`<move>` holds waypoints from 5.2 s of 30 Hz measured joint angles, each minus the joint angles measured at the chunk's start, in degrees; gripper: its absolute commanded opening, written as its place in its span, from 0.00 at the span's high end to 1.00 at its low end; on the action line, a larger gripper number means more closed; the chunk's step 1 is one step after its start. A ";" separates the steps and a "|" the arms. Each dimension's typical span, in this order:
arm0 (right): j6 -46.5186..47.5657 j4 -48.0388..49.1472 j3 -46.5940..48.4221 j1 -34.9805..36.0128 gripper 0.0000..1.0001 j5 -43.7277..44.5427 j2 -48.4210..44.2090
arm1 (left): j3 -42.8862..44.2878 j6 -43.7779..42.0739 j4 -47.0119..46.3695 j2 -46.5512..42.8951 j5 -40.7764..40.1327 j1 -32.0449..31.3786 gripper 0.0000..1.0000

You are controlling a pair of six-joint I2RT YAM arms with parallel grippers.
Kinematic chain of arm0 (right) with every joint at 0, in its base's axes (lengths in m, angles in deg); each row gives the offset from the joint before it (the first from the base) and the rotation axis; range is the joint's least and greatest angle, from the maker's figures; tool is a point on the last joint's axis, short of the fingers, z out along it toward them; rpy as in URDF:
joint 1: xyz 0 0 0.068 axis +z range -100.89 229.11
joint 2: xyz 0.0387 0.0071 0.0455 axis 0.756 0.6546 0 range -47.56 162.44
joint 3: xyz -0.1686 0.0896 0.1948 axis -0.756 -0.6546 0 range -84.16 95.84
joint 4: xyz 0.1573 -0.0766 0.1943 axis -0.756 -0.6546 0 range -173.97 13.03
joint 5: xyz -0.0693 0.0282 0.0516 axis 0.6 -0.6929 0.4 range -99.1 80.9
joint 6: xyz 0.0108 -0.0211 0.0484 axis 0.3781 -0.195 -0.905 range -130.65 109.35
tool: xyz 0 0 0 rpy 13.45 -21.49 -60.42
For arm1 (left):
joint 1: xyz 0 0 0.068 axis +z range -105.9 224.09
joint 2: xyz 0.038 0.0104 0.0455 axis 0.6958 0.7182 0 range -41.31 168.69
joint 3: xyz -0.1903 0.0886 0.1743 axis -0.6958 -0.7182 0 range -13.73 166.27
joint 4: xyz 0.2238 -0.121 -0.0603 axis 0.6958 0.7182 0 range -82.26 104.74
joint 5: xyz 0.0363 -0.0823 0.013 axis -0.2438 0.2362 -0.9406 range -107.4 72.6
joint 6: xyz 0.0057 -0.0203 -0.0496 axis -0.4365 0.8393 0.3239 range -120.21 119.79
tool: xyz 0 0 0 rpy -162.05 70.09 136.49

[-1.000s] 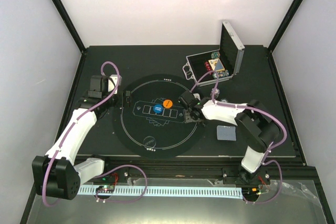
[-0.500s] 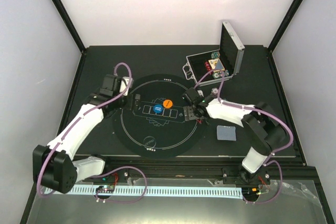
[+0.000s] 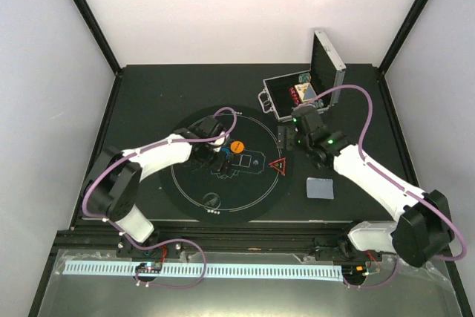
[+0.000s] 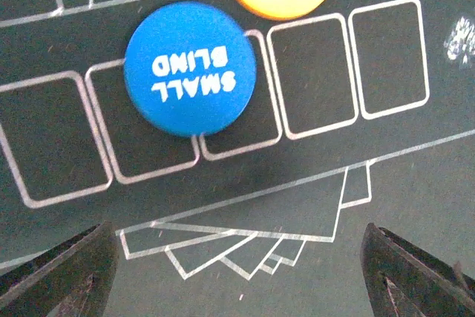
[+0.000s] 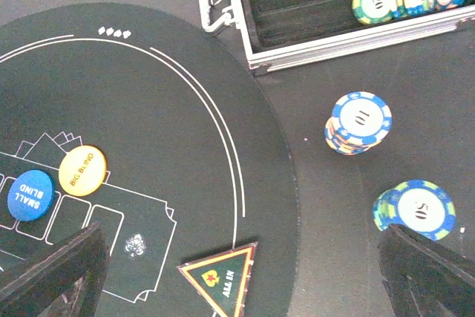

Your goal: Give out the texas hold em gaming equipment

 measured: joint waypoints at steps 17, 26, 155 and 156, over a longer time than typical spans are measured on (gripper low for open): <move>1.14 0.42 -4.52 -3.30 0.00 -5.35 -4.09 | 11.32 0.33 -0.31 14.95 -6.08 -0.74 0.26; 1.16 0.52 -4.52 -3.30 0.00 -5.55 -4.09 | 14.78 1.75 -0.50 18.10 -9.53 -0.74 0.34; 3.13 3.56 -3.48 -3.48 0.00 -2.19 -2.54 | 50.90 3.63 8.55 41.64 -11.32 4.22 0.50; 3.13 3.56 -3.41 -3.56 0.00 -2.19 -2.38 | 52.04 3.58 9.01 42.29 -11.32 4.28 0.50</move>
